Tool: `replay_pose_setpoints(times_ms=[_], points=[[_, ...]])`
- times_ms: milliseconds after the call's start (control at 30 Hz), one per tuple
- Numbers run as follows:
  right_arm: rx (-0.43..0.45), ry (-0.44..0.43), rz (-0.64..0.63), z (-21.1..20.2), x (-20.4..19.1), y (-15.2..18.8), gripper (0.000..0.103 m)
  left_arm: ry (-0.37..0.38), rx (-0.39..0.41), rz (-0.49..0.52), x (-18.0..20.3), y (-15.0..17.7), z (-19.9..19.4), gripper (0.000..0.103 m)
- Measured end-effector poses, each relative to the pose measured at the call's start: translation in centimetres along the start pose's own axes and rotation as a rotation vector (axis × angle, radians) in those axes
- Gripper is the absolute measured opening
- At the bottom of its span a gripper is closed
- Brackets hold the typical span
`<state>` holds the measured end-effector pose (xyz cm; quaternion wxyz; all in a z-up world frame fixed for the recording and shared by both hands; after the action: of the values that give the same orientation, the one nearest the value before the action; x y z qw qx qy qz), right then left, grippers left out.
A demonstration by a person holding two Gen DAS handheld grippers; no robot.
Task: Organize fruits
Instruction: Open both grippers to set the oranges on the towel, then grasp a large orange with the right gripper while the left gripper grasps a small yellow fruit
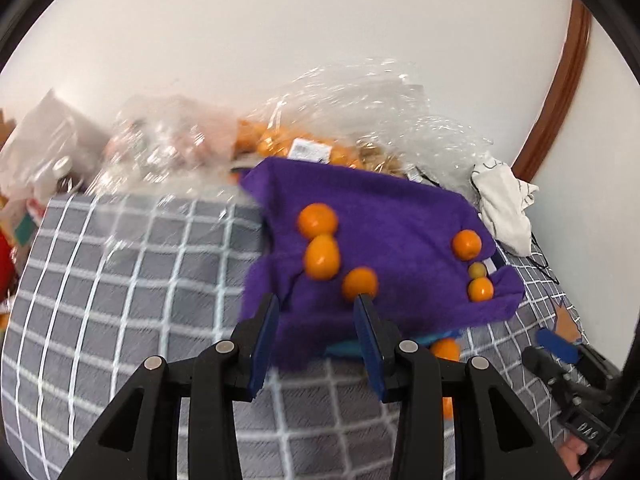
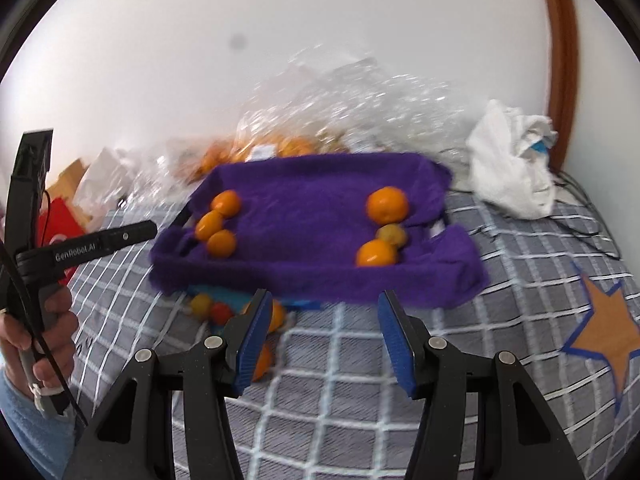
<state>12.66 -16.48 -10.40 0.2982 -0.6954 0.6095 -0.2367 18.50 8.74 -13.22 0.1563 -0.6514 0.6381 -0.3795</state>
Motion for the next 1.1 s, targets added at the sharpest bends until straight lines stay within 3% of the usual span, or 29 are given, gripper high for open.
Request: replay_pose_setpoints(times_ms=[100, 333, 433, 800, 933, 1100], points=[[-0.032, -0.05, -0.023, 0.7, -1.8, 1.5, 0.055, -0.033, 0.004, -0.001, -1.0, 1.3, -0.8, 0.037], [-0.081, -0.08, -0.058, 2.4, -4.1, 3.5, 0.055, -0.088, -0.025, 0.001, -2.5, 3.8, -1.0, 0.038], [-0.1, -0.062, -0.065, 3.1, -4.6, 3.5, 0.055, -0.094, -0.019, 0.025, -2.6, 4.3, -1.2, 0.045], [-0.121, 0.006, -0.091, 4.8, -5.3, 3.6, 0.054, -0.073, 0.068, 0.047, -3.8, 5.3, -2.1, 0.046], [-0.118, 0.001, -0.081, 4.8, -5.0, 3.7, 0.043, -0.038, 0.08, 0.043, -4.0, 5.5, -2.1, 0.046], [-0.119, 0.01, -0.088, 4.3, -5.0, 3.7, 0.042, -0.018, 0.058, 0.023, -4.3, 5.7, -1.5, 0.046]])
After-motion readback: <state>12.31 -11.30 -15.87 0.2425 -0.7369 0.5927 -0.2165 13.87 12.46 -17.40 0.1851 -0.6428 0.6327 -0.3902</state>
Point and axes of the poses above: each gripper's, at about its wrist camera, not at the fingertips, and z roughly the way its jaws point, x to its right, y to its underside, the point moved 1 cm from there along z, roughly the way its jaws point, and after that the axes turned 5 degrees about y, right-handed, at the moved point
